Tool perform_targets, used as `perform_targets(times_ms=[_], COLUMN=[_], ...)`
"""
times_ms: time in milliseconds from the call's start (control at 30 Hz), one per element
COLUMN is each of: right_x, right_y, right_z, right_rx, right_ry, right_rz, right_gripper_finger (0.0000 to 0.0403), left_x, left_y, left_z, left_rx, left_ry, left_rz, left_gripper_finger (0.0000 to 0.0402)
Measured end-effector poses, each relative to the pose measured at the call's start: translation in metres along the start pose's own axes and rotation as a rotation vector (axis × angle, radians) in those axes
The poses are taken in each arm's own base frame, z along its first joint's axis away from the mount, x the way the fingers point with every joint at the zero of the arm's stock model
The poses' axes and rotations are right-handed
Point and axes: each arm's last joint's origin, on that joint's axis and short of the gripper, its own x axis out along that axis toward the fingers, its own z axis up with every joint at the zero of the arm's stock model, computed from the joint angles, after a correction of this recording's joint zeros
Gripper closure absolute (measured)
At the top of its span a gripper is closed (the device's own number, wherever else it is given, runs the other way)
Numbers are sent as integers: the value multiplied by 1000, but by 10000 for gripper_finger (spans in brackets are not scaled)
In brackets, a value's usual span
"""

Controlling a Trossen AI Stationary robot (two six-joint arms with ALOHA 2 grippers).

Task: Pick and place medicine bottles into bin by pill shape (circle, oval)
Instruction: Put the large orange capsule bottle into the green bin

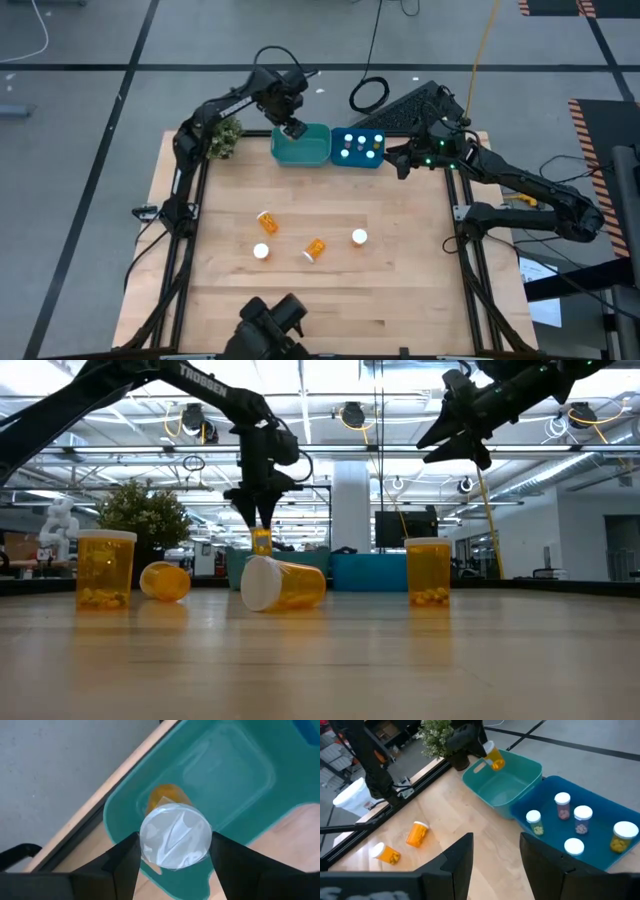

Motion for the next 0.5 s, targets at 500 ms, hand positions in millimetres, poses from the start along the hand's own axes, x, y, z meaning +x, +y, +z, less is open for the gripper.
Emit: perform_targets(times_ms=[500], right_x=[0], right_y=[1], right_z=[3], right_rx=[-6], right_ry=[-30], right_rz=[11], right_gripper_finger=[248], left_x=[38], left_y=[-3], left_z=[5], left_rx=[-2], left_ry=[93], left_rz=[3], left_gripper_finger=[176])
